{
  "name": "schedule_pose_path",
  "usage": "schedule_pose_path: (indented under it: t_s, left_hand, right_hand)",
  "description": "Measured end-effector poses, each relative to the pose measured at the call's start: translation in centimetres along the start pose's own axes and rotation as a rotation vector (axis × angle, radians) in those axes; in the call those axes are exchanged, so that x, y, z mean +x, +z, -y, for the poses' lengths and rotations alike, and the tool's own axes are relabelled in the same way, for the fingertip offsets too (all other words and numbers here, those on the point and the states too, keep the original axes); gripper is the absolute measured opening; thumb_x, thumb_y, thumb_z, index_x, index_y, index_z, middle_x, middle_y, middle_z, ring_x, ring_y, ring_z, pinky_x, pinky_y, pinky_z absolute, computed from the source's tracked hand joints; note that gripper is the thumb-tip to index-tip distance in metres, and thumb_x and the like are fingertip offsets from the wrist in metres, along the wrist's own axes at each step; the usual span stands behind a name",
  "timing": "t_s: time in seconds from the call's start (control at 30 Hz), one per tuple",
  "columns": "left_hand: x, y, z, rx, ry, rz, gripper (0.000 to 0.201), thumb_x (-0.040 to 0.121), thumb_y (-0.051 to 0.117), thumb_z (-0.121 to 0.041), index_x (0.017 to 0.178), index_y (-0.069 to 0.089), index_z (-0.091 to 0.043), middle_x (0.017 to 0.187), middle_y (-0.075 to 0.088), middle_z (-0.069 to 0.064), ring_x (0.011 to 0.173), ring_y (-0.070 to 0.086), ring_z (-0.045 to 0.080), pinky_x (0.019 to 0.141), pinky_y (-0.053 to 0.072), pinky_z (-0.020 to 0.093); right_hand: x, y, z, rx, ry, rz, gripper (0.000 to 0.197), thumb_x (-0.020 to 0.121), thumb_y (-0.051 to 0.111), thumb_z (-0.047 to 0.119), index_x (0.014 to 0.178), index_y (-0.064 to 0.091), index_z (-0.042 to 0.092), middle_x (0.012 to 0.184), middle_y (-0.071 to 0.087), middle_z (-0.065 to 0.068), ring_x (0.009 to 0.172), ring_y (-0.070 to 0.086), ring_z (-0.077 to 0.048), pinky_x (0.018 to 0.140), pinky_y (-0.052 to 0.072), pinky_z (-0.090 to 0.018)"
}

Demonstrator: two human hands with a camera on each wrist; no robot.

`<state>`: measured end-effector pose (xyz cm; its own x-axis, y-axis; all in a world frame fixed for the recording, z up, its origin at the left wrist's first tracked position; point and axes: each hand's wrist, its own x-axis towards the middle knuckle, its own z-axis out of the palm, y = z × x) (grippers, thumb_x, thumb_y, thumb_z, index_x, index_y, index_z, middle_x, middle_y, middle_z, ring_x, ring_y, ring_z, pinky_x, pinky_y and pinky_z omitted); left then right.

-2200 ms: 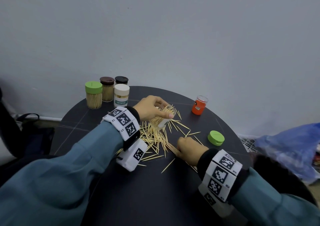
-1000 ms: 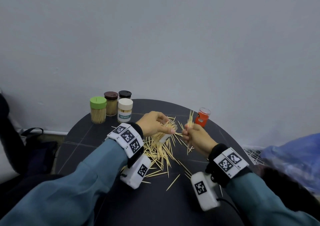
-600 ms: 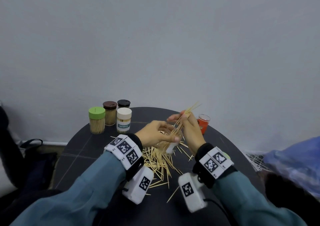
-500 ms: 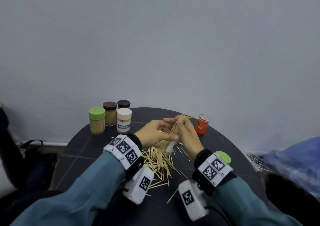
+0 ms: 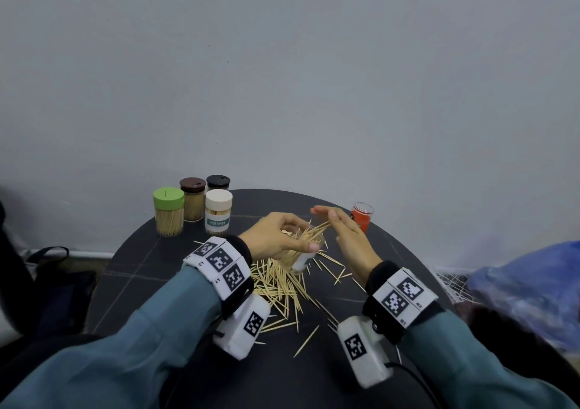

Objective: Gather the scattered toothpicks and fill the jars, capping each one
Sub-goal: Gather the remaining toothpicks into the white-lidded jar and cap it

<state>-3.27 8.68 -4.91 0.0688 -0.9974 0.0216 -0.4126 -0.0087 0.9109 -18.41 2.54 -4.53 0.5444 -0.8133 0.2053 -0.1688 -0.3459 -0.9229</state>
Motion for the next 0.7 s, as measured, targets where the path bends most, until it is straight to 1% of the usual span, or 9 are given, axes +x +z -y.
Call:
schedule_pose_path:
  t_s: [0.07, 0.13, 0.23, 0.3, 0.37, 0.43, 0.5, 0.6, 0.7]
  left_hand:
    - [-0.1, 0.2, -0.2, -0.009, 0.003, 0.012, 0.054, 0.076, 0.075, -0.029, 0.125, 0.055, -0.019, 0.124, 0.053, 0.004, 0.113, 0.053, 0.015, 0.075, 0.053, 0.025]
    - [-0.2, 0.6, -0.4, -0.012, 0.007, 0.042, 0.052, 0.076, 0.075, -0.028, 0.124, 0.055, -0.020, 0.122, 0.054, 0.004, 0.113, 0.054, 0.017, 0.082, 0.054, 0.032]
    - [-0.4, 1.2, -0.5, 0.007, 0.023, 0.090, 0.057, 0.077, 0.074, -0.026, 0.129, 0.052, -0.019, 0.124, 0.052, 0.001, 0.117, 0.052, 0.019, 0.088, 0.053, 0.037]
    - [-0.4, 1.2, -0.5, 0.021, 0.033, 0.095, 0.057, 0.077, 0.075, -0.026, 0.129, 0.052, -0.018, 0.129, 0.052, 0.002, 0.118, 0.052, 0.019, 0.088, 0.053, 0.038]
    - [-0.4, 1.2, -0.4, 0.028, 0.032, 0.091, 0.057, 0.077, 0.074, -0.025, 0.129, 0.052, -0.017, 0.125, 0.054, 0.003, 0.116, 0.054, 0.019, 0.089, 0.053, 0.039]
    - [-0.3, 1.1, -0.4, 0.032, 0.033, 0.081, 0.052, 0.078, 0.074, -0.025, 0.126, 0.055, -0.017, 0.114, 0.056, 0.001, 0.111, 0.056, 0.019, 0.086, 0.053, 0.037]
    - [-0.3, 0.9, -0.4, 0.034, 0.030, 0.064, 0.049, 0.078, 0.074, -0.026, 0.123, 0.057, -0.018, 0.107, 0.055, -0.002, 0.106, 0.056, 0.017, 0.081, 0.052, 0.033]
    - [-0.1, 0.7, 0.1, 0.060, 0.025, 0.036, 0.051, 0.076, 0.074, -0.031, 0.123, 0.057, -0.020, 0.106, 0.055, -0.005, 0.107, 0.056, 0.016, 0.082, 0.052, 0.032]
    - [0.0, 0.6, 0.3, 0.068, 0.022, 0.003, 0.052, 0.075, 0.075, -0.032, 0.122, 0.057, -0.020, 0.113, 0.056, -0.001, 0.108, 0.055, 0.017, 0.084, 0.052, 0.035]
  right_hand:
    - [-0.2, -0.6, 0.2, -0.088, 0.022, 0.040, 0.038, 0.102, 0.024, 0.025, 0.127, 0.050, 0.013, 0.124, 0.051, 0.006, 0.112, 0.043, -0.001, 0.075, 0.030, 0.000]
    - [-0.3, -0.7, 0.3, -0.159, 0.037, 0.075, 0.039, 0.102, 0.023, 0.024, 0.130, 0.048, 0.013, 0.124, 0.049, 0.006, 0.114, 0.041, -0.002, 0.076, 0.034, 0.004]
    - [-0.5, -0.3, 0.0, -0.188, 0.062, 0.149, 0.039, 0.102, 0.025, 0.023, 0.132, 0.047, 0.010, 0.129, 0.051, -0.002, 0.120, 0.045, -0.009, 0.092, 0.037, -0.011]
    - [-0.8, 0.1, -0.1, -0.182, 0.091, 0.195, 0.040, 0.102, 0.025, 0.025, 0.133, 0.045, 0.010, 0.125, 0.052, -0.001, 0.118, 0.046, -0.009, 0.089, 0.037, -0.011]
    - [-1.0, 0.2, -0.1, -0.169, 0.121, 0.189, 0.044, 0.102, 0.022, 0.031, 0.138, 0.038, 0.010, 0.126, 0.047, 0.004, 0.119, 0.042, -0.006, 0.096, 0.033, -0.013]
    - [-0.8, -0.1, -0.3, -0.163, 0.136, 0.141, 0.053, 0.100, 0.019, 0.041, 0.144, 0.028, 0.012, 0.144, 0.035, 0.003, 0.133, 0.031, -0.008, 0.111, 0.022, -0.024]
    - [-0.8, -0.8, -0.4, -0.170, 0.164, 0.080, 0.059, 0.098, 0.018, 0.047, 0.147, 0.022, 0.015, 0.154, 0.023, 0.001, 0.141, 0.020, -0.011, 0.117, 0.014, -0.032]
    - [-1.3, -2.3, -0.6, -0.254, 0.202, 0.063, 0.052, 0.099, 0.024, 0.043, 0.143, 0.030, 0.016, 0.149, 0.033, -0.002, 0.136, 0.030, -0.014, 0.110, 0.022, -0.028]
    - [-2.8, -4.1, -0.8, -0.594, 0.266, 0.164, 0.038, 0.098, 0.040, 0.031, 0.132, 0.043, 0.012, 0.132, 0.050, -0.005, 0.121, 0.047, -0.017, 0.095, 0.034, -0.023]
